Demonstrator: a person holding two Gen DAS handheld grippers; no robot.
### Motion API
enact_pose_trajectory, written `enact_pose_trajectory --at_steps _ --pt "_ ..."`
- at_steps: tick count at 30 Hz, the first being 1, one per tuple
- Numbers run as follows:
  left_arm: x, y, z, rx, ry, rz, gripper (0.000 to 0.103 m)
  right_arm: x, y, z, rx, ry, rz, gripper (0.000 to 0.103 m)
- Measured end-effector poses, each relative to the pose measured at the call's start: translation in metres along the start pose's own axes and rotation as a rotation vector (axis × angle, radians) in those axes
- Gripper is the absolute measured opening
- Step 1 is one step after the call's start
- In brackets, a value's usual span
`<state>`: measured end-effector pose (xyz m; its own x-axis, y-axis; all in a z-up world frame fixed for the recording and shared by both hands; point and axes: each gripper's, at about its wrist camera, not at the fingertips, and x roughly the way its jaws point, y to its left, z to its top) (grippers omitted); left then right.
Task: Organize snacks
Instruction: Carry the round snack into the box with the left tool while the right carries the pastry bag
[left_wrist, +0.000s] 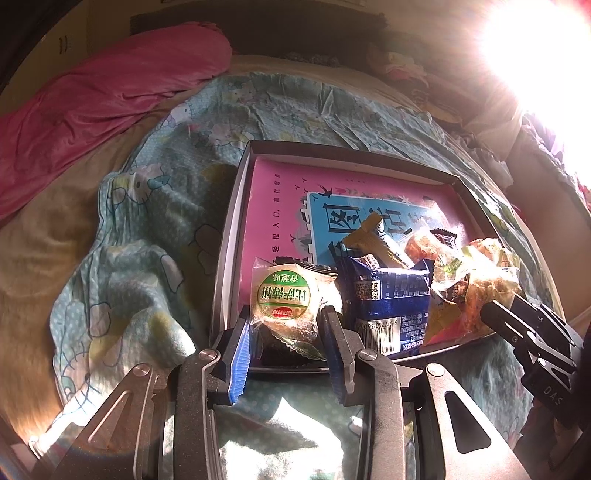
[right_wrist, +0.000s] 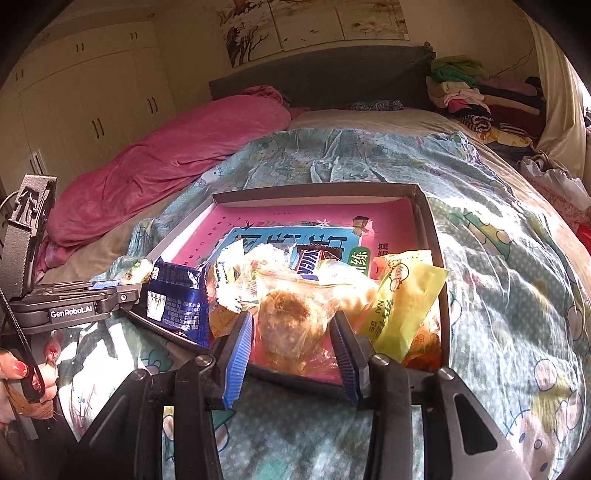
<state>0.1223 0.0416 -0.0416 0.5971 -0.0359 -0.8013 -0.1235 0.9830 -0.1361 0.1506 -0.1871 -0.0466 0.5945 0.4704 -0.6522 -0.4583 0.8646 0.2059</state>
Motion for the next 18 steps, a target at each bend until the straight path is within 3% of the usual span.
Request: enact_pose_trajectory --at_steps 18 --pt "-0.0024 -0.0063 -0.0003 0.021 0.0 -0.031 0.037 -0.0042 0.0056 -0.0013 -0.015 -0.001 0.019 0.043"
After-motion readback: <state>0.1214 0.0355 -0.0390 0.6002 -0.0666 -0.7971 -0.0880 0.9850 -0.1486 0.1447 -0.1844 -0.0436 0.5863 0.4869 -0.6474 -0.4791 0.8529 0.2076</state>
